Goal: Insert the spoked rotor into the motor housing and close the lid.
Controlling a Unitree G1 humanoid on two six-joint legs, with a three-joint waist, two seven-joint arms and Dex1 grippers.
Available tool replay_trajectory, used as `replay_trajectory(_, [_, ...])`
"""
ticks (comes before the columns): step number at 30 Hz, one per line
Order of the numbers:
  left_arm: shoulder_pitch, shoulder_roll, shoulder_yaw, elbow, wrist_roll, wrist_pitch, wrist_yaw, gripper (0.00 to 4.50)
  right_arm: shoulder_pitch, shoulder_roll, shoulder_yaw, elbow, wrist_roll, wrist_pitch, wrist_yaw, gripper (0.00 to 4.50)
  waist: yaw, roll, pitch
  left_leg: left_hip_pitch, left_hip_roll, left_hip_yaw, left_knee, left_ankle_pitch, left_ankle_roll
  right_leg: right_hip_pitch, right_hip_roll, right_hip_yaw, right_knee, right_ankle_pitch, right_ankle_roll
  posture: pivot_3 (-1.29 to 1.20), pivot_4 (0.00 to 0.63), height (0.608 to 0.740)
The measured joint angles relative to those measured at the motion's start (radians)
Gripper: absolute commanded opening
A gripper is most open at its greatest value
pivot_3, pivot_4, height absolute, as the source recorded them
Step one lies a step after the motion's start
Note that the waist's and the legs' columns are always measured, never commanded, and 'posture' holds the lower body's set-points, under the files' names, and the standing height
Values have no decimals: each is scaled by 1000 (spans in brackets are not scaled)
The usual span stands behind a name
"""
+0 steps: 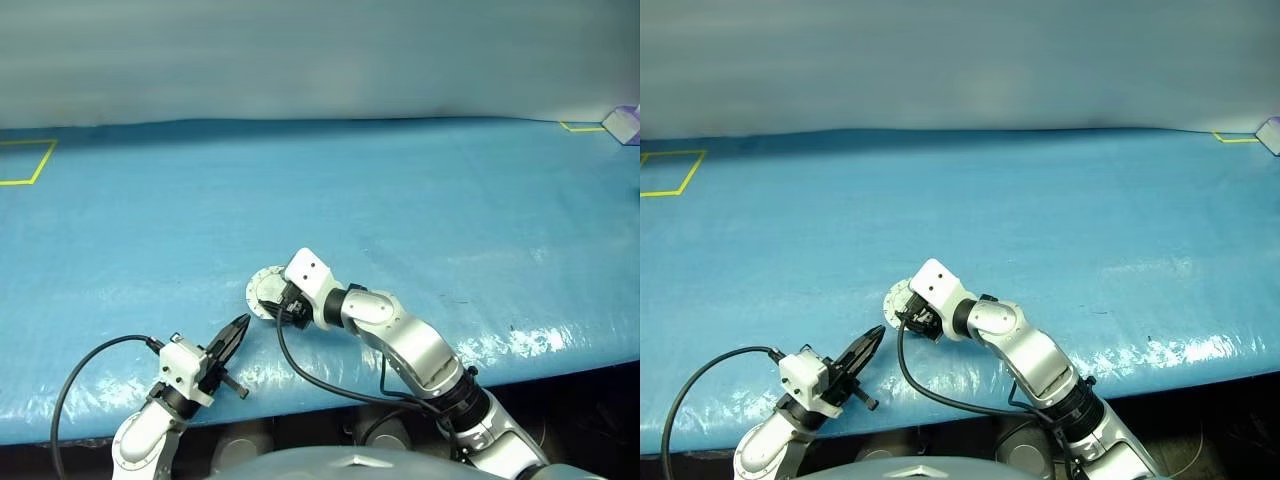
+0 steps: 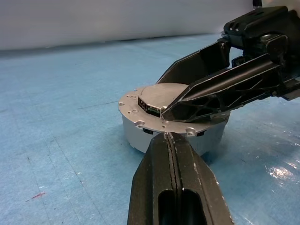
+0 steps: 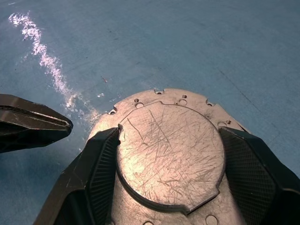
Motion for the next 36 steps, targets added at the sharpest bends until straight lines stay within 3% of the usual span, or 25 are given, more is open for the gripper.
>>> replay_trajectory(21, [-26, 16, -23, 47, -34, -4, 0, 0, -107, -64, -7, 10, -12, 55, 80, 3028, 0, 0, 0, -1, 0, 0, 0, 0, 0, 0, 0, 0, 0, 0, 0, 0, 150, 740])
replay_trajectory(36, [-20, 28, -38, 55, -45, 4, 0, 0, -88, 47, -74, 19, 38, 164, 34, 3028, -1, 1, 0, 0, 0, 0, 0, 0, 0, -1, 0, 0, 0, 0, 0, 0, 150, 740])
